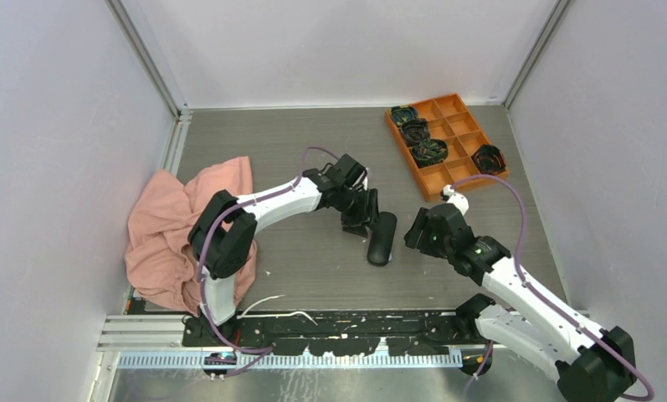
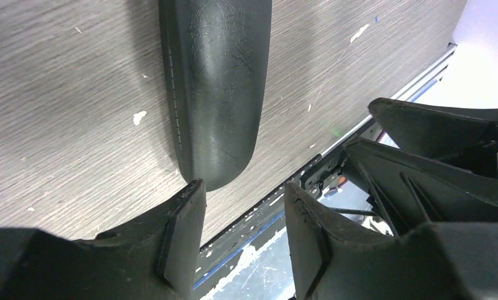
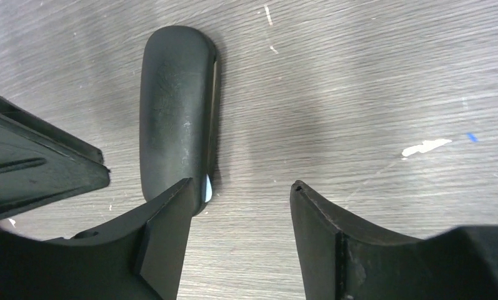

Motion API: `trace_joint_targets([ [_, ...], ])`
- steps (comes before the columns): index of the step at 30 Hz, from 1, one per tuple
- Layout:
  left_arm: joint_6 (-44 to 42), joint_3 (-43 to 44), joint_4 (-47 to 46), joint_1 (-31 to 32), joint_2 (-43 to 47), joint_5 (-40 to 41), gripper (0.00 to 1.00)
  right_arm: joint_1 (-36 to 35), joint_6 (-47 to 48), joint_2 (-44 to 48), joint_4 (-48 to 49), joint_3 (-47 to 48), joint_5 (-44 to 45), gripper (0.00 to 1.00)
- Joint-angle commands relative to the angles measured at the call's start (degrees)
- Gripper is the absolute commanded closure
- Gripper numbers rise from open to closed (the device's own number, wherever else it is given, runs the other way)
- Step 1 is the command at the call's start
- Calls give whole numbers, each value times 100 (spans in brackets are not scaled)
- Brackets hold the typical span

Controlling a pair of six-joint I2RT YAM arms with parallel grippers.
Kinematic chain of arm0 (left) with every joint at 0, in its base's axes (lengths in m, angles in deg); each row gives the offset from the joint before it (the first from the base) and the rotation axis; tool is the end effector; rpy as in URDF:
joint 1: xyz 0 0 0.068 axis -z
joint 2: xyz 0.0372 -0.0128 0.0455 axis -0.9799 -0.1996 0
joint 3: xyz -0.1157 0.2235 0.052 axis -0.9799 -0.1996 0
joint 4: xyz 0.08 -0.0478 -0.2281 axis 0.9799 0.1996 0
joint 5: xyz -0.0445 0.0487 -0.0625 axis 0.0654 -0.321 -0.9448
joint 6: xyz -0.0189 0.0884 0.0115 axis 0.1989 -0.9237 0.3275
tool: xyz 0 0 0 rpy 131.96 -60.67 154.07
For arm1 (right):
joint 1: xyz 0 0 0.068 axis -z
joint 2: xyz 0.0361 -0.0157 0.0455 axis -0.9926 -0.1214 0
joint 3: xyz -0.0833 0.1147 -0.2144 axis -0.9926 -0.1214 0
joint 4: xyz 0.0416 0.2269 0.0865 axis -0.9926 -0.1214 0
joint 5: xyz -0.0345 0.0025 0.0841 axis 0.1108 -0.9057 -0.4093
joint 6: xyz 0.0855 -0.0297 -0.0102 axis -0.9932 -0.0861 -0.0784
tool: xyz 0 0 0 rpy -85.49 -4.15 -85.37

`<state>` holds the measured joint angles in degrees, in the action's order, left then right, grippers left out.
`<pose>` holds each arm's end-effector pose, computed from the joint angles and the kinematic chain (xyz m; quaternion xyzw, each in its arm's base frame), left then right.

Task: Organize the sunglasses
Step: Move the sunglasses case at the center of the board.

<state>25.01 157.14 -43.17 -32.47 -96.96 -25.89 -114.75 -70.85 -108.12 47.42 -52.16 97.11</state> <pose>0.2579 -0.3195 0.1646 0.0487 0.9355 -0.3491 0.0249 0.1756 0.0886 0.1783 0.1247 0.9177 0.1418 0.3495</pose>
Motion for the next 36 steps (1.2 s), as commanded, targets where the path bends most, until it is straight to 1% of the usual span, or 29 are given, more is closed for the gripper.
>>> trace_joint_targets([
  [1, -324, 281, 430, 27, 401, 451, 47, 41, -103, 390, -448, 261, 538, 34],
  [3, -378, 306, 520, 61, 445, 627, 46, 41, -142, 453, -503, 287, 528, 33],
  [5, -424, 339, 597, 118, 443, 743, 42, 40, -210, 501, -579, 299, 589, 33],
  [8, -468, 389, 660, 255, 354, 776, 29, 43, -264, 636, -587, 261, 639, 32],
  [10, -521, 464, 684, 385, 263, 847, 23, 37, -293, 700, -609, 255, 634, 32],
  [13, -642, 669, 799, 570, 27, 1039, 18, 35, -330, 773, -738, 280, 665, 32],
  [16, -819, 994, 1120, 750, -204, 1537, 15, 39, -333, 874, -849, 281, 695, 32],
  [20, -915, 1200, 1245, 878, -501, 1801, 15, 43, -294, 1004, -938, 282, 696, 31],
  [24, -923, 1311, 1198, 942, -829, 1754, 14, 42, -283, 1024, -1009, 324, 687, 31],
  [32, -835, 1293, 1009, 1029, -1316, 2055, 16, 40, -246, 1033, -992, 341, 594, 32],
  [34, -851, 1336, 1047, 1072, -1323, 2211, 19, 41, -256, 1040, -1019, 366, 605, 32],
  [36, -861, 1330, 1096, 1084, -1261, 2408, 24, 41, -263, 1108, -1027, 378, 666, 32],
])
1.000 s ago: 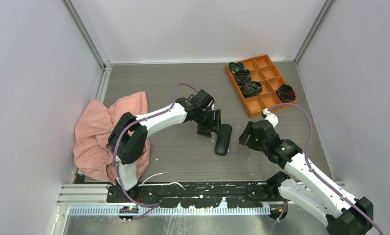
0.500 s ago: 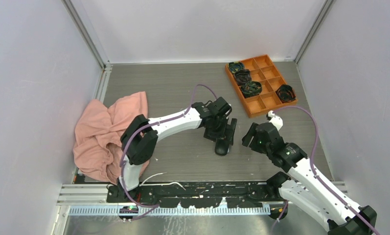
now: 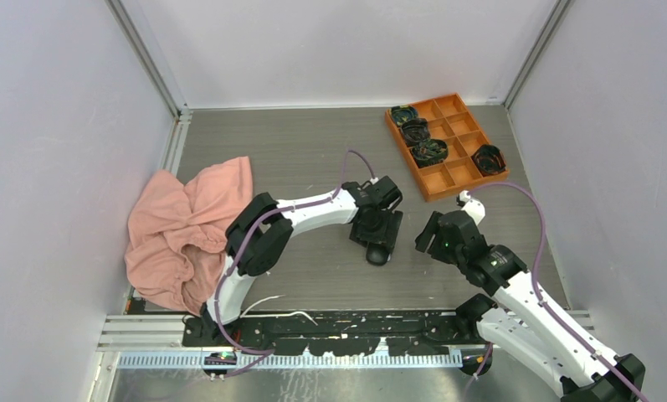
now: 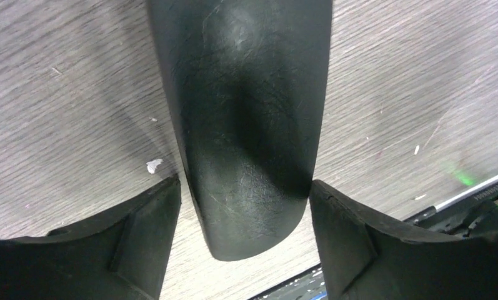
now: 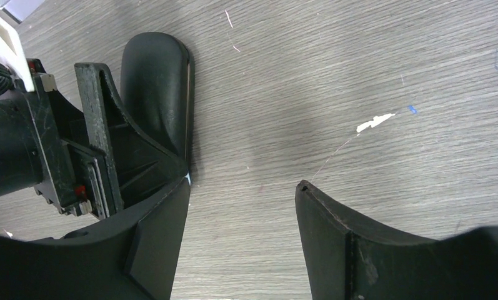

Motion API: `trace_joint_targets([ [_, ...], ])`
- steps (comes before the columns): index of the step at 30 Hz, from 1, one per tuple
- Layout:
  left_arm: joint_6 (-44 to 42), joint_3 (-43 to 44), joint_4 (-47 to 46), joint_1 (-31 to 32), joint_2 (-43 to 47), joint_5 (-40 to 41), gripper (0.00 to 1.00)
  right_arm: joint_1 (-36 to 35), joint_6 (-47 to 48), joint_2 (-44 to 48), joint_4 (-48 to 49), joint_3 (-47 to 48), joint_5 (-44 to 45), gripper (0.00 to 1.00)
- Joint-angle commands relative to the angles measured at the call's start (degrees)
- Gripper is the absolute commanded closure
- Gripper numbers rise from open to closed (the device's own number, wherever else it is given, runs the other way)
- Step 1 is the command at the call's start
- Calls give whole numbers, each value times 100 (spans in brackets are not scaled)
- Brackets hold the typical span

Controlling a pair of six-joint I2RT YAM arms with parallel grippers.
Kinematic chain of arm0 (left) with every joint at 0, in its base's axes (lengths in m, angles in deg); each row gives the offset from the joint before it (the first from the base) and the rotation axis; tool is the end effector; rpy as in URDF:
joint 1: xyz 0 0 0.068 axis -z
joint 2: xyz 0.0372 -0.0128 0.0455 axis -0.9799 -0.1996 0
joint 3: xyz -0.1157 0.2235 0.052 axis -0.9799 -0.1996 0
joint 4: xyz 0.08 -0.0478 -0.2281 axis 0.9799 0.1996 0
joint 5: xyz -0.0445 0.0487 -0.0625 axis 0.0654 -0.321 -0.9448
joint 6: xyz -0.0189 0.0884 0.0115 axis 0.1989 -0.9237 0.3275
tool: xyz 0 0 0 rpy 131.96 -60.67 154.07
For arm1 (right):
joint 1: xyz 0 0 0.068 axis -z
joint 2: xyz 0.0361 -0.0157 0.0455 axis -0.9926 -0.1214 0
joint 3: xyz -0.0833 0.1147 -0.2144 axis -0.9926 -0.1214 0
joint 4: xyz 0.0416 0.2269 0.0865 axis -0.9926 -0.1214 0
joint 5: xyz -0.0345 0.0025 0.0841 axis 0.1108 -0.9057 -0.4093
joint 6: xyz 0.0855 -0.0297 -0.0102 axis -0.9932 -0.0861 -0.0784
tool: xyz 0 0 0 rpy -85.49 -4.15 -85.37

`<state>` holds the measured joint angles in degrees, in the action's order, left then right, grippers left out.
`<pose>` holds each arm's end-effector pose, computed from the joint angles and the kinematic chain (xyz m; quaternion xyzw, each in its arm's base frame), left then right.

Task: Organize the sunglasses
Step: Move the sunglasses case at the center of the board.

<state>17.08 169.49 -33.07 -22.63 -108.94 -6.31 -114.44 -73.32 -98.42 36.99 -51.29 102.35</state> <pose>0.2373 -0.3673 0.1252 0.1470 0.9675 -0.1857 0.0880 0.1522 0.0646 0.1930 0.1630 0.9066 0.1147 0.3720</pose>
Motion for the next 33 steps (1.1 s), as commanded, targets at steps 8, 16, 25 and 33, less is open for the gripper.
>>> trace_joint_targets([
  [8, -205, 70, 267, 86, 195, 930, 50, 5, -5, 32, 138, 282, 123, 32],
  [16, -103, -483, 221, -434, 625, 959, 54, 5, -39, 178, 98, 245, 170, 32],
  [25, -147, -1158, 193, -841, 1268, 1154, 51, 13, -36, 256, -33, 290, 236, 32],
  [33, -138, -1258, 373, -945, 1440, 1140, 35, 11, -80, 192, 14, 318, 147, 31],
])
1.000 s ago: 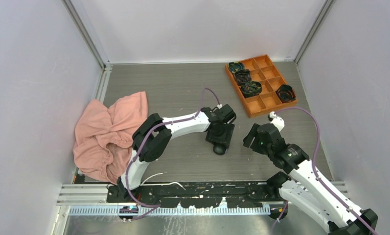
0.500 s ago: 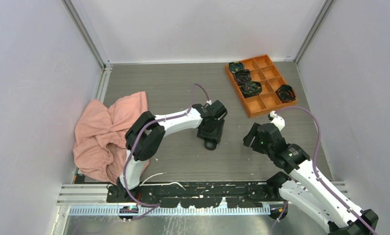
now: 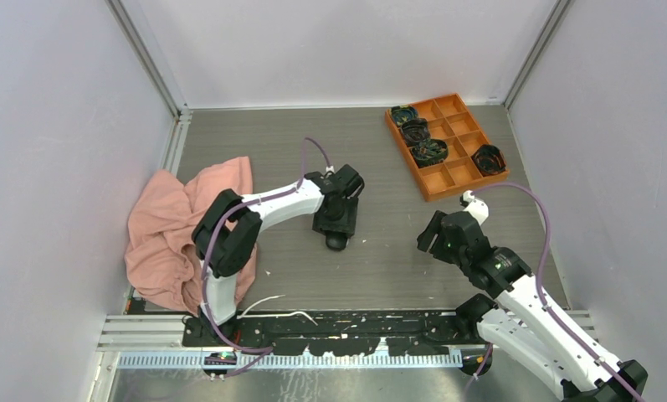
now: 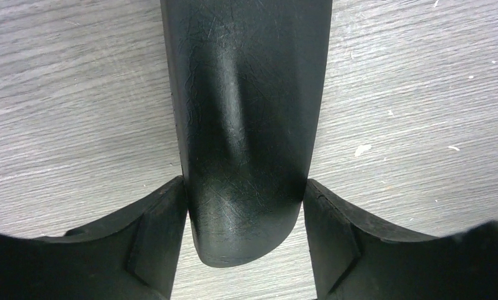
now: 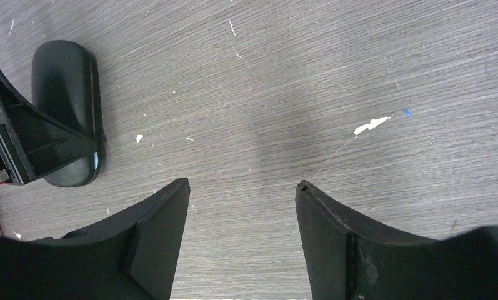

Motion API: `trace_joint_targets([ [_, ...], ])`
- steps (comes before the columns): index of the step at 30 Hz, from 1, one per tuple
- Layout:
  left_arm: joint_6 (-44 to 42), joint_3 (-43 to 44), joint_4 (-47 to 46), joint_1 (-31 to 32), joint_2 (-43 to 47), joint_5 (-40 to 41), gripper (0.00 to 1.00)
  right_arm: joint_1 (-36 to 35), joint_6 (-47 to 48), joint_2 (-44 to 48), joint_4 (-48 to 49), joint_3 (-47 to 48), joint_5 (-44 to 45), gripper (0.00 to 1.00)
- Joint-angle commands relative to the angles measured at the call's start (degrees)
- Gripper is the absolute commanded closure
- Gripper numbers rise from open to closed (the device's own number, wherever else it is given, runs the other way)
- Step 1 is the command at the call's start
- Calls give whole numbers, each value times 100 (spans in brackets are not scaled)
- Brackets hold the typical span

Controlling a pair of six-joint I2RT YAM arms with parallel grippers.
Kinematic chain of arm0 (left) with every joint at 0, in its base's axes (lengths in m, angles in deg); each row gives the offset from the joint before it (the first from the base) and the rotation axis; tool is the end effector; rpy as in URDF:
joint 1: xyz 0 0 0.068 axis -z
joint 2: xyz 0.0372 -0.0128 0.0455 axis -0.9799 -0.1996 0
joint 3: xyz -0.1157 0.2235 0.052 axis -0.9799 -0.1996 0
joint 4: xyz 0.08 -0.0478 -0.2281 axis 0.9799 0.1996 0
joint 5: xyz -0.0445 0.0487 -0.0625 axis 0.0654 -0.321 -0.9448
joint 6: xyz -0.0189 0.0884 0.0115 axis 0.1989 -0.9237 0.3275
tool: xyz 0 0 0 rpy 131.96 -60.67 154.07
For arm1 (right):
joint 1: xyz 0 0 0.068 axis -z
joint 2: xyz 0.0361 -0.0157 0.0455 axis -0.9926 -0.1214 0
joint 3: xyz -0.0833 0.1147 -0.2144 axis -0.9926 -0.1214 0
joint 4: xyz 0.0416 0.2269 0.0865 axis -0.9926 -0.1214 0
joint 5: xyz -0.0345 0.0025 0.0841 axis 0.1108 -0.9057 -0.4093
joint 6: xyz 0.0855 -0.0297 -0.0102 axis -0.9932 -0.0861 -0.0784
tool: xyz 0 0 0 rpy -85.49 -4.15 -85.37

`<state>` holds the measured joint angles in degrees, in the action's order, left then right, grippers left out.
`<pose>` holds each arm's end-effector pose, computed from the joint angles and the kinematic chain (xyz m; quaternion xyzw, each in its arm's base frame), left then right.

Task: Organize the sunglasses
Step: Move the sunglasses case at the center of the board.

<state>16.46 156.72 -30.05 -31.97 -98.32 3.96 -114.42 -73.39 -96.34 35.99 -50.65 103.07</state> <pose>0.2654 -0.2728 0.1313 0.0573 0.9862 -0.0829 0.1314 0.1490 0.0615 0.2003 0.1673 0.8995 0.1193 0.3855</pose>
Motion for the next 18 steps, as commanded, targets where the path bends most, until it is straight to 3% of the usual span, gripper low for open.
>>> trace_joint_targets([
  [1, -77, 17, 71, -12, 422, 106, 33, 8, -83, -20, 92, 274, 75, 31],
  [7, -133, -30, 142, -12, 993, 36, 19, 3, -73, 26, -138, 441, 236, 25],
  [11, -101, -295, 56, -12, 1713, -4, 20, 10, -122, -4, -467, 695, 651, 18],
  [18, 14, -1338, -180, -3, 3953, -12, 21, 9, -166, 117, -471, 773, 499, 13],
])
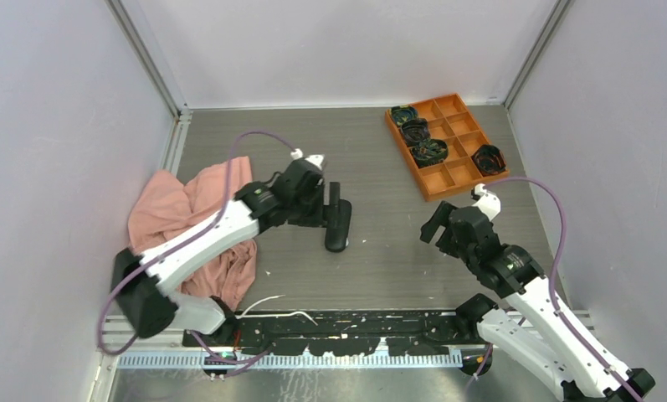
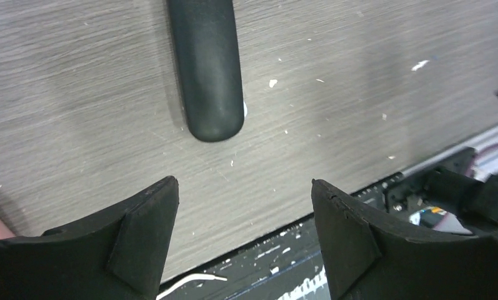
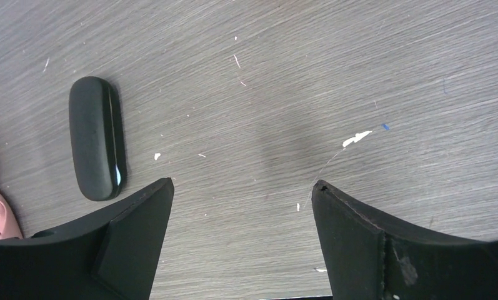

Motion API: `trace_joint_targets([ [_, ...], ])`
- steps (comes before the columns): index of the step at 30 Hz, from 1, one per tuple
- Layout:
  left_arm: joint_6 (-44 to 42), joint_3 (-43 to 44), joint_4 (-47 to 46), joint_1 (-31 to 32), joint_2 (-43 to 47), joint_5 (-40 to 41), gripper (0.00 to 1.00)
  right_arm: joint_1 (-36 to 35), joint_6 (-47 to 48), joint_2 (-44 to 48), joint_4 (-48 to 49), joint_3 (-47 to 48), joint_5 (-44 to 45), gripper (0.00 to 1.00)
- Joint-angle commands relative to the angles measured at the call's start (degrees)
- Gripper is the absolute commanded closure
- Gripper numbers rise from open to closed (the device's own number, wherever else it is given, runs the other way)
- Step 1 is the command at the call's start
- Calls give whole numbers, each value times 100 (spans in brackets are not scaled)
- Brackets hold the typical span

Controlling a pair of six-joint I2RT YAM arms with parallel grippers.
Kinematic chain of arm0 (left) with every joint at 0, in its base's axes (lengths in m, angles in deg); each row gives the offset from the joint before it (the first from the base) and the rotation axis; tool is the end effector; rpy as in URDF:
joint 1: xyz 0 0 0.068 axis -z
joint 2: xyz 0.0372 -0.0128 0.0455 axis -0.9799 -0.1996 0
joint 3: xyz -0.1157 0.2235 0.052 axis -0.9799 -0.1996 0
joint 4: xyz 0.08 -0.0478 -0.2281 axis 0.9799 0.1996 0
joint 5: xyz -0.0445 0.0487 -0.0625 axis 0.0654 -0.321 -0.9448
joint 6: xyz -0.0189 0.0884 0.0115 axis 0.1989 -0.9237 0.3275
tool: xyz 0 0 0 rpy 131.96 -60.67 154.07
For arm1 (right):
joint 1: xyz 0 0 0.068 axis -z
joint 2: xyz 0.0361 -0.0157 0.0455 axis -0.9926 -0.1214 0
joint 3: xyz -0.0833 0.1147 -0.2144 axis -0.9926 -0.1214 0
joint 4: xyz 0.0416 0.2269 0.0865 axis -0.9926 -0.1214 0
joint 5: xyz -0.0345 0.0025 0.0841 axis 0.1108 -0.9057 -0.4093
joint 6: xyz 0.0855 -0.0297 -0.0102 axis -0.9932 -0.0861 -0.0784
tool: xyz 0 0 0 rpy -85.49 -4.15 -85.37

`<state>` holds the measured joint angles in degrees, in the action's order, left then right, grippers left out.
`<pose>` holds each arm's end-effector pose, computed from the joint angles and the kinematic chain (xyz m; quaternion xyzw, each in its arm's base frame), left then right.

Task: Organize the sunglasses
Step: Move the sunglasses case at the center of the board.

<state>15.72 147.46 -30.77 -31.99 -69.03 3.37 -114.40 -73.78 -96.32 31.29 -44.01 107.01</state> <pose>0.2193 -0.2253 0.2520 0.0571 0.9426 -0.2052 0.2571 0.1476 0.0544 0.2318 0.1849 0.8850 0.1051 0.4141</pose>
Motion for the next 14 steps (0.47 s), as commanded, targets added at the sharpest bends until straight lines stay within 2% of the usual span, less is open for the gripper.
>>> trace_joint_targets([
  [1, 110, -541, -75, -1, 1331, 75, 21, 8, -168, 150, 50, 62, 56, 12],
  [9, 419, -1499, 210, -1, 3666, 469, 22, 7, -335, 366, 32, -210, -48, 12],
  [14, 548, -1835, 936, -1, 4959, 665, 22, 4, -441, 592, 6, -316, -14, 14],
])
